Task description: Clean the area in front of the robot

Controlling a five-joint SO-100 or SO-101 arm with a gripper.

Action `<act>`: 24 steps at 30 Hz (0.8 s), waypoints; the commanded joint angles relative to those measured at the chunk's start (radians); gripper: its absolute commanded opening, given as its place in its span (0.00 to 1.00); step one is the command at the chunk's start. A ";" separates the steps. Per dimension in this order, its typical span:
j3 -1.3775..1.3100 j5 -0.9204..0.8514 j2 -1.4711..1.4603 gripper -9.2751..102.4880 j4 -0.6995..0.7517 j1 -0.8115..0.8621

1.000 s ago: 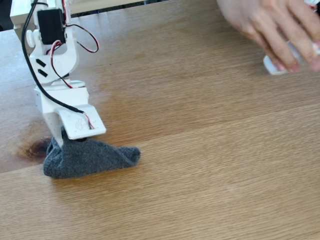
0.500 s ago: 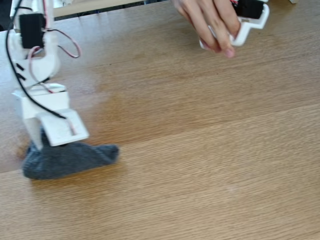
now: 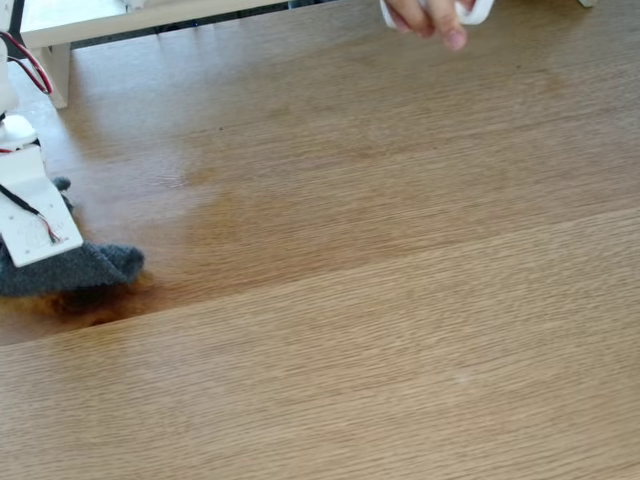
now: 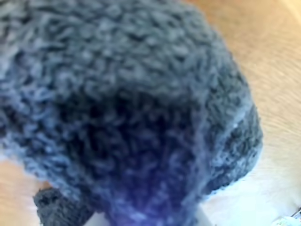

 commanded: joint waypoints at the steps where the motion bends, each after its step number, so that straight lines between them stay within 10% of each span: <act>1: -0.009 -0.008 0.123 0.08 0.046 -0.023; 24: -0.009 0.554 0.034 0.08 -0.291 -0.588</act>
